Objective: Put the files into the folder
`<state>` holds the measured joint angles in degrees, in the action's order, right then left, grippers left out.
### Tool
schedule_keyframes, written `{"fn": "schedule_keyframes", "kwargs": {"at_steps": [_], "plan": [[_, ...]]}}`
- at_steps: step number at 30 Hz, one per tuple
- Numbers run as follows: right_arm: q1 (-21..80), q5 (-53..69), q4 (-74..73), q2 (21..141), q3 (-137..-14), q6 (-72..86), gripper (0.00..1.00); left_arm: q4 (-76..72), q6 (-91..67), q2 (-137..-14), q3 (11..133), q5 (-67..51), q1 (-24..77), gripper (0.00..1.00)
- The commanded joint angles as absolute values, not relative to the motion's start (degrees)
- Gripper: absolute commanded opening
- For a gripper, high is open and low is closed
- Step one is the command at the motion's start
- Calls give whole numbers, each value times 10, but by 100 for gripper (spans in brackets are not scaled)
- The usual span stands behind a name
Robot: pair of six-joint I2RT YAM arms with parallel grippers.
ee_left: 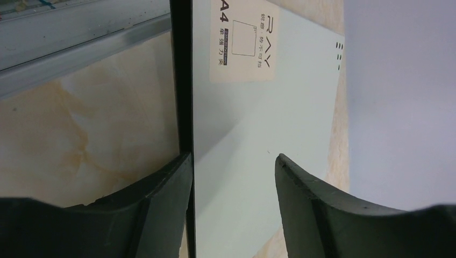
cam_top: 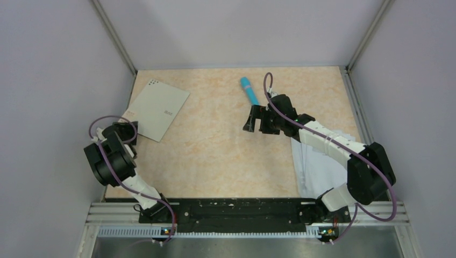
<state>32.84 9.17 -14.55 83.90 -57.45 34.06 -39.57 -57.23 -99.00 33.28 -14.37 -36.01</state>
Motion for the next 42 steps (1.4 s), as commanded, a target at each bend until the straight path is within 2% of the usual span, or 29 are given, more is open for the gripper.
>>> {"fn": "schedule_keyframes", "kwargs": {"at_steps": [1,5,10,14,15,27,33,36,37,39,41,42], "plan": [[327,94,-129,838,-596,337,98,-408,-580,-1004,351,-153,-354,61],[327,94,-128,838,-595,337,98,-405,-590,-1008,353,-157,-353,52],[327,95,-115,836,-592,340,98,-403,-613,-999,345,-163,-340,28],[327,96,-89,839,-587,351,98,-357,-635,-981,346,-159,-317,2],[327,99,-80,840,-586,356,98,-339,-641,-973,347,-157,-309,0],[397,64,35,914,-608,418,96,-57,-718,-802,329,-68,-165,0],[414,71,106,987,-640,457,95,-4,-731,-724,289,-84,-146,0],[416,84,124,1036,-671,469,94,-18,-686,-701,292,-60,-147,0],[418,82,122,1046,-682,467,94,-40,-666,-706,300,-45,-147,3],[419,74,124,1061,-697,458,94,-43,-625,-733,344,-39,-161,22],[420,72,133,1081,-716,448,95,28,-574,-762,417,-14,-168,46],[419,73,133,1097,-733,443,95,41,-542,-779,455,21,-169,51]]}}
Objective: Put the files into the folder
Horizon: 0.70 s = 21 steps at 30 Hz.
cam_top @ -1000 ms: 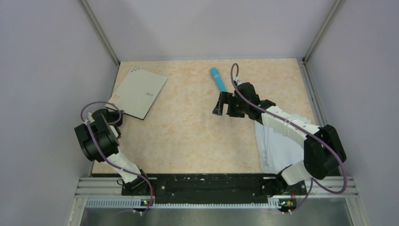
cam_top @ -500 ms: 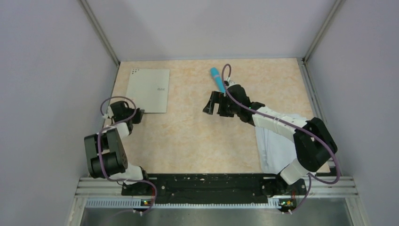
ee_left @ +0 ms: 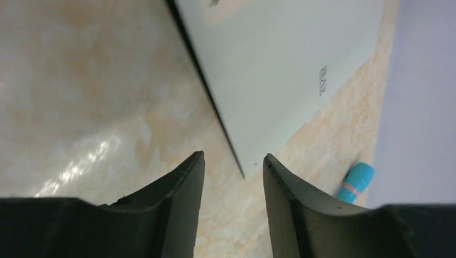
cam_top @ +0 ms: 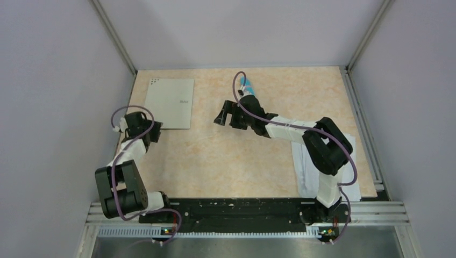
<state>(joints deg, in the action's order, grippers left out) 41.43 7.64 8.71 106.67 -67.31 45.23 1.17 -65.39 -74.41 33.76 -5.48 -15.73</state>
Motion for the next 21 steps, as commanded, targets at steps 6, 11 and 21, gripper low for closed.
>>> {"fn": "schedule_keyframes", "kwargs": {"at_steps": [6,11,21], "plan": [[419,91,144,1202,-839,442,95,47,-453,-864,554,127,-170,66],[422,104,127,1291,-950,431,95,47,-402,-915,587,189,-176,72],[431,117,116,1406,-1080,404,96,34,-334,-1023,654,165,-199,78]]}}
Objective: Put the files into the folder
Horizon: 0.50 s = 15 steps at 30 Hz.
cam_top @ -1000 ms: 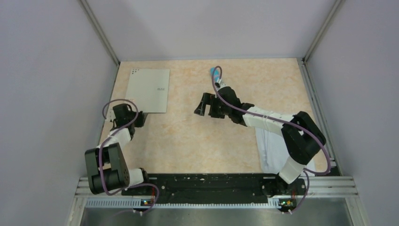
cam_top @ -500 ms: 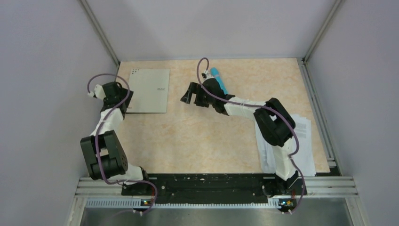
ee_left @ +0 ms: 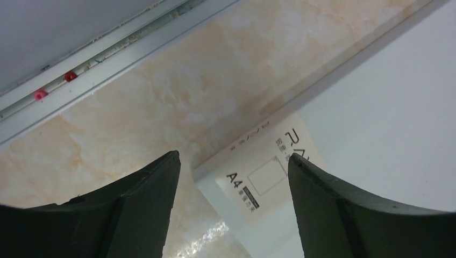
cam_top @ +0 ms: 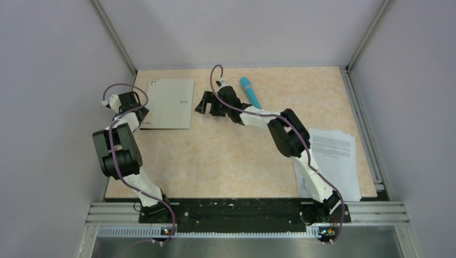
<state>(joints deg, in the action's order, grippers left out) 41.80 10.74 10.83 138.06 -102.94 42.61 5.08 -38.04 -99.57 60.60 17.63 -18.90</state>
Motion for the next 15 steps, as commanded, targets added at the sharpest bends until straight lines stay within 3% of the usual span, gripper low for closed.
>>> {"fn": "schedule_keyframes", "kwargs": {"at_steps": [1,15], "plan": [[432,117,115,1417,-1091,399,96,31,-329,-1031,660,150,-201,79],[441,127,58,1526,-1252,387,96,118,-334,-1124,748,41,-206,78]]}}
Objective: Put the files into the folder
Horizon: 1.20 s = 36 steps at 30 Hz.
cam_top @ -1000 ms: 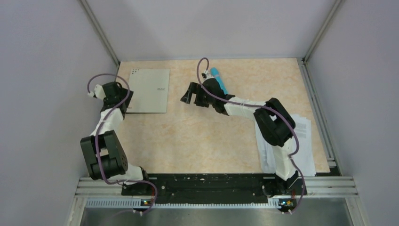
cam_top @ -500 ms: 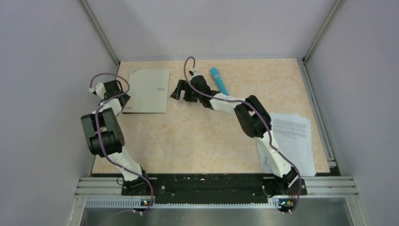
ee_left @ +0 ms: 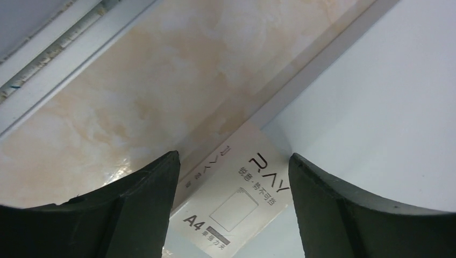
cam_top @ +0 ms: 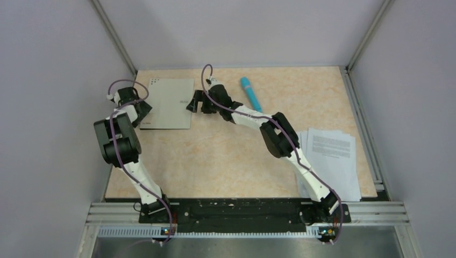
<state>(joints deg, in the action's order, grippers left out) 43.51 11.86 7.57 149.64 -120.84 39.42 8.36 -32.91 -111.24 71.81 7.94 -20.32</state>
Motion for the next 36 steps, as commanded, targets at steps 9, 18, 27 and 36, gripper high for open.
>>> {"fn": "schedule_keyframes", "kwargs": {"at_steps": [9,18,27,36], "plan": [[442,128,37,1530,-1258,386,96,146,-366,-1102,710,-24,-189,74],[442,107,27,1483,-1168,375,96,180,-383,-1065,663,-32,-129,63],[443,68,8,1392,-1045,362,94,203,-403,-1042,633,-37,-62,49],[447,78,37,1230,-807,364,92,229,-443,-939,524,-13,46,45]]}}
